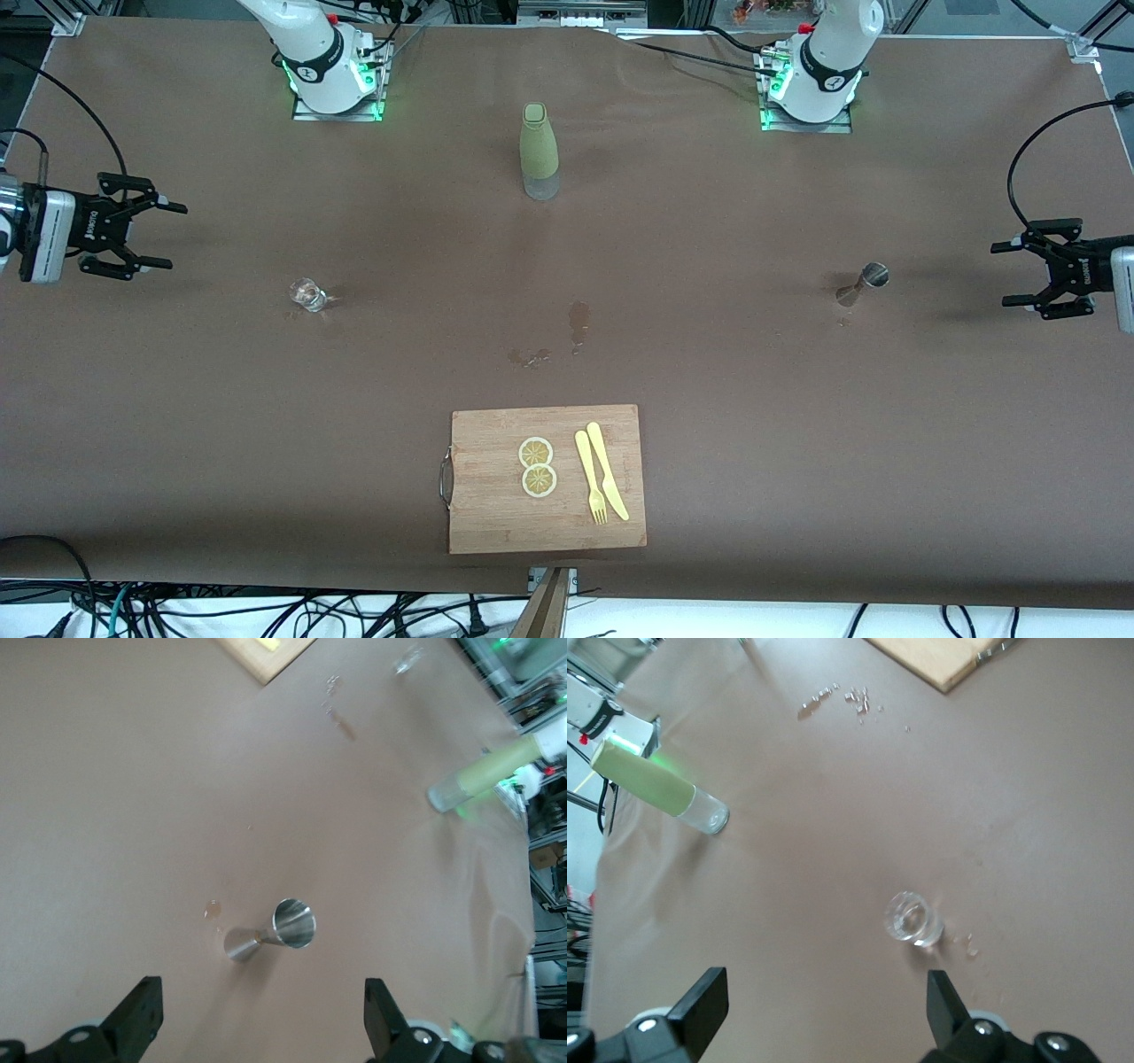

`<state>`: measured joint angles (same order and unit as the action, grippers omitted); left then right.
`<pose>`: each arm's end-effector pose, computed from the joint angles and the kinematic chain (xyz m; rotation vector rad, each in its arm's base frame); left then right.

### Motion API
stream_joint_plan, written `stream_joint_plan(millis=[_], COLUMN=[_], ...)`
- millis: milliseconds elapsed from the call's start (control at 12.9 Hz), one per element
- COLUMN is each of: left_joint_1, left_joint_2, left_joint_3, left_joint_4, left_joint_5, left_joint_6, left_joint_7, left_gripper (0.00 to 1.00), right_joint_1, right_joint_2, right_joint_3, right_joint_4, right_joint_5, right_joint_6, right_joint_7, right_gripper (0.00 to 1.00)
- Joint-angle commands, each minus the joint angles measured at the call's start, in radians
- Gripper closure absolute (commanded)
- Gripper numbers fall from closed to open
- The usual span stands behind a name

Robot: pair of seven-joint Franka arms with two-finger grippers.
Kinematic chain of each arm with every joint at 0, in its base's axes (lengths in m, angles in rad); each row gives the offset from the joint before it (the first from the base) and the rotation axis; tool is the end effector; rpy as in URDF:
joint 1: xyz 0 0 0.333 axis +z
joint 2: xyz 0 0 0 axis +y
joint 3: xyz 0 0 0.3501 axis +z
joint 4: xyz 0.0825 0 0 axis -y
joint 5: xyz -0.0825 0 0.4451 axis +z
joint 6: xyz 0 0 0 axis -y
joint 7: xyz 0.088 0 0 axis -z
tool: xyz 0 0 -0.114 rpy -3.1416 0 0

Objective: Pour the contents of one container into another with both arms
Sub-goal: 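Grasp the glass cup with the right gripper while the left gripper grasps the jigger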

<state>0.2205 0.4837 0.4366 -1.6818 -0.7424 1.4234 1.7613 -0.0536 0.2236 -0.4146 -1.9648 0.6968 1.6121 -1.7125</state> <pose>0.5861 0.3097 0.3166 2.0780 -1.0278 0.3324 0.5655 -0.1987 0.3476 -2.0983 -1.1403 -0.3417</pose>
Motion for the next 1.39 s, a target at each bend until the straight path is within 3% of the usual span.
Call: stream_joint_plan(millis=[0,232,309,541,772,1004,1313], left_joint_1=[0.055,0.114,0.117,0.117,0.115,0.117,0.114], left_joint_2=[0.047,0.155,0.191,0.297,0.413,0.458,0.475], left_joint_3=[0.01,0.008,0.008,0.002,-0.038,-0.039,-0.07], left_joint_4=[-0.079,-0.118,-0.119,-0.139,-0.141,-0.141,-0.124], left_joint_5=[-0.128,-0.257,-0.296,-0.38,-0.442,-0.44,-0.43], left_joint_6=[-0.02,-0.085,-0.113,-0.203,-0.244,-0.256,-0.264], left_joint_7=[0.304,0.585,0.691,0.923,1.14,1.24,1.262], left_gripper=[0.0,0.0,0.0,0.0,0.0,0.0,0.0], right_joint_1=[-0.041,-0.068,-0.066,-0.058,-0.055,-0.052,-0.051], right_joint_2=[0.168,0.343,0.376,0.45,0.464,0.497,0.546], right_joint_3=[-0.023,-0.023,-0.019,0.028,0.088,0.096,0.122], right_joint_4=[-0.013,-0.016,-0.016,-0.035,-0.068,-0.074,-0.071], right_joint_5=[0.197,0.392,0.417,0.486,0.501,0.504,0.601], right_joint_6=[0.031,0.039,0.026,-0.003,-0.011,-0.011,-0.034], right_joint_7=[-0.365,-0.673,-0.727,-0.843,-0.884,-0.966,-1.058], right_gripper=[0.01,0.01,0.01,0.01,0.01,0.01,0.01])
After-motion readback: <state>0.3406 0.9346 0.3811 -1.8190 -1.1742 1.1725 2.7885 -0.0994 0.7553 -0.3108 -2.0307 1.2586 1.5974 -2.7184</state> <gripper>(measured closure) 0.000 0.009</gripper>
